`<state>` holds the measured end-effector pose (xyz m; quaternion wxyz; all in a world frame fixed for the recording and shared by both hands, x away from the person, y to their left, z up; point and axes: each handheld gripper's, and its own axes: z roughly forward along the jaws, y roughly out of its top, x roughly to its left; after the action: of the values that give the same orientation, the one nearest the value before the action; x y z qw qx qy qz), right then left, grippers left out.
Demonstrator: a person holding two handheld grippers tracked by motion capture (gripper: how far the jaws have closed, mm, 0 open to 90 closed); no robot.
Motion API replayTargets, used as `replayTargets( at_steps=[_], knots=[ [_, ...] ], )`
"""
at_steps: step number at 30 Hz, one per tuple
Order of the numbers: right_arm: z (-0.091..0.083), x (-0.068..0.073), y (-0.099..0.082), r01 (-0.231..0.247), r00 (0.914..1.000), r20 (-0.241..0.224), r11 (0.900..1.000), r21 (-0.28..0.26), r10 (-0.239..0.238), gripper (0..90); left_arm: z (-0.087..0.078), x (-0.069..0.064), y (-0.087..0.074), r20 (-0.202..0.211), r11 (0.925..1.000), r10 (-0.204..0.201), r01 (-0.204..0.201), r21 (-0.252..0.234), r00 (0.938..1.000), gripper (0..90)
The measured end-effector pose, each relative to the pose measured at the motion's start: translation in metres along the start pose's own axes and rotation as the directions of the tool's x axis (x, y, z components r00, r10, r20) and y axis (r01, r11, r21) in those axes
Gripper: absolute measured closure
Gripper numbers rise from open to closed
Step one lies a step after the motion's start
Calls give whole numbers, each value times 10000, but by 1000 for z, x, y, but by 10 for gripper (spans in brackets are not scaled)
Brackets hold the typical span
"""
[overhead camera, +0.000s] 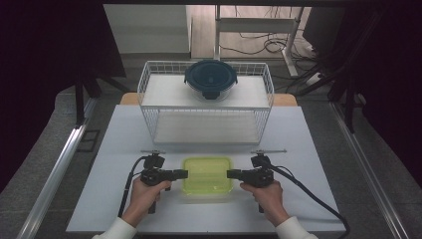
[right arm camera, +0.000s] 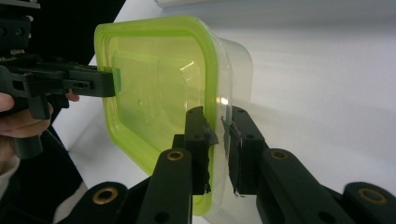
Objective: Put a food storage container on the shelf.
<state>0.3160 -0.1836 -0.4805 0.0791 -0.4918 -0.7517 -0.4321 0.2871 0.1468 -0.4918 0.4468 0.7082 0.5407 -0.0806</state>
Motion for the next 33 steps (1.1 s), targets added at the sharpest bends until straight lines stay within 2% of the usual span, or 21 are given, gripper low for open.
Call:
replayTargets(
  at_steps=[5,14,23,33],
  knots=[
    [-7,7,2,343,9994,34,9992,-204,-342,784,-7,-5,2,122,9995,238,-235,-231,9996,792],
    [-19,15,5,844,9964,9,9948,-569,-845,785,-17,-17,4,34,9957,775,-773,-507,9970,794],
    [-29,25,9,1516,9884,160,9847,-860,-1507,784,-27,-25,7,102,9902,1054,-1040,-927,9944,796],
    [-35,29,14,1795,9838,195,9779,-1068,-1784,784,-31,-31,13,115,9857,1303,-1283,-1089,9914,795]
  ],
)
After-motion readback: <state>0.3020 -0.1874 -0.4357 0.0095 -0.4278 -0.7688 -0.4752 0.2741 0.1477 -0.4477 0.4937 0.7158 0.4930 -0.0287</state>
